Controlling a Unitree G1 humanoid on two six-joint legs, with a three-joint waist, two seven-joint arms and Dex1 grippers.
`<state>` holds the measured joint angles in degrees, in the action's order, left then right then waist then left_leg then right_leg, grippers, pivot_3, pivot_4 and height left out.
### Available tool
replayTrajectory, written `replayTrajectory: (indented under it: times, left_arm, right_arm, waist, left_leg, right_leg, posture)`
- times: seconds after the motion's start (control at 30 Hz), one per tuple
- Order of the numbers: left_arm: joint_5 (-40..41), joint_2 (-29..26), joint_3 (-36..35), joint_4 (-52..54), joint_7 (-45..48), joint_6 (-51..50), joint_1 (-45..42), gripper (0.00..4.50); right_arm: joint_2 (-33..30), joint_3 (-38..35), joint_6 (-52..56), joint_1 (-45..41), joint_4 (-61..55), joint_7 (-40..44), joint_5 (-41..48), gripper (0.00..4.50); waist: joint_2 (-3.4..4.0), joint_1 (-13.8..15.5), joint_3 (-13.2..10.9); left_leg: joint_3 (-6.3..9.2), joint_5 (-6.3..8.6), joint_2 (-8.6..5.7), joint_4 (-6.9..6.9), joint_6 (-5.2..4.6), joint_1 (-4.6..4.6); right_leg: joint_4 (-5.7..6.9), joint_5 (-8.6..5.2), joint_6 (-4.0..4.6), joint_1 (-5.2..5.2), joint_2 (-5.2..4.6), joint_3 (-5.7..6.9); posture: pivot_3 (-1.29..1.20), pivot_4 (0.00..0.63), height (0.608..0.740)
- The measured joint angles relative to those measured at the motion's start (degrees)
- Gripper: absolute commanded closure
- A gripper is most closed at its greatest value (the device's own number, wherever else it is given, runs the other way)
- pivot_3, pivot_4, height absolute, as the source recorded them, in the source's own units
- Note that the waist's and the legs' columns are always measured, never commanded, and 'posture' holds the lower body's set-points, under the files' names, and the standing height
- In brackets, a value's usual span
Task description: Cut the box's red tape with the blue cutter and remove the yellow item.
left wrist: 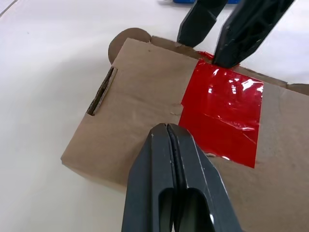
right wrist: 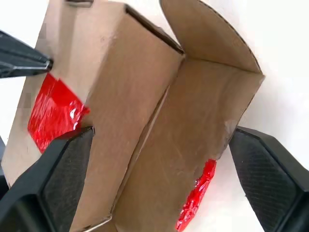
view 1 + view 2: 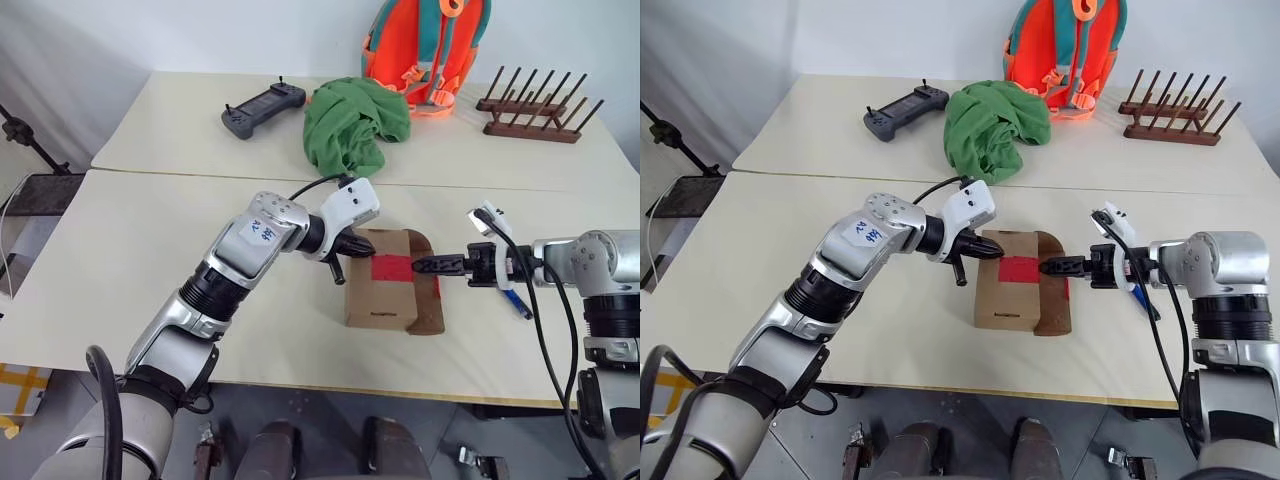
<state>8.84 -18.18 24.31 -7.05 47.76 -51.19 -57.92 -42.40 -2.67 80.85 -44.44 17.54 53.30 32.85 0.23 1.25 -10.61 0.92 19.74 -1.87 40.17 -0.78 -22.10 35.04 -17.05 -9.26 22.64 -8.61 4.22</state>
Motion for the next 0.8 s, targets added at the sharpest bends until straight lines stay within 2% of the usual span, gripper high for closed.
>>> replayTrajectory:
  times: [0.33,0.6,0.8]
  left_arm:
    - [-0.8,0.2,0.0,-0.1,0.3,0.0,0.0,4.50]
    - [-0.9,0.6,0.0,-0.2,0.6,0.4,0.0,4.50]
    - [-1.2,0.8,0.0,-0.3,0.5,0.4,0.0,4.50]
  right_arm:
    - [0.6,2.6,-4.7,-3.4,9.9,4.6,-0.3,0.02]
    - [-1.3,3.1,-3.3,0.9,3.5,6.5,1.2,0.02]
    - [0.5,-1.0,-1.6,3.1,1.1,3.3,2.4,0.02]
  waist:
    - [0.00,-0.4,0.0]
    - [0.00,0.0,0.0]
    - [0.00,0.0,0.0]
  left_leg:
    - [-0.04,-0.09,0.01,0.04,0.05,0.06]
    - [0.01,-0.08,0.01,-0.04,0.08,0.05]
    - [0.02,-0.08,0.02,-0.03,0.09,0.06]
  right_leg:
    - [0.04,0.01,0.02,-0.03,0.00,-0.04]
    - [0.05,0.02,0.02,-0.02,0.00,0.03]
    - [0.05,0.01,0.02,-0.03,0.00,0.03]
  posture:
    - [0.00,0.150,0.740]
    - [0.00,0.150,0.740]
    - [0.00,0.150,0.740]
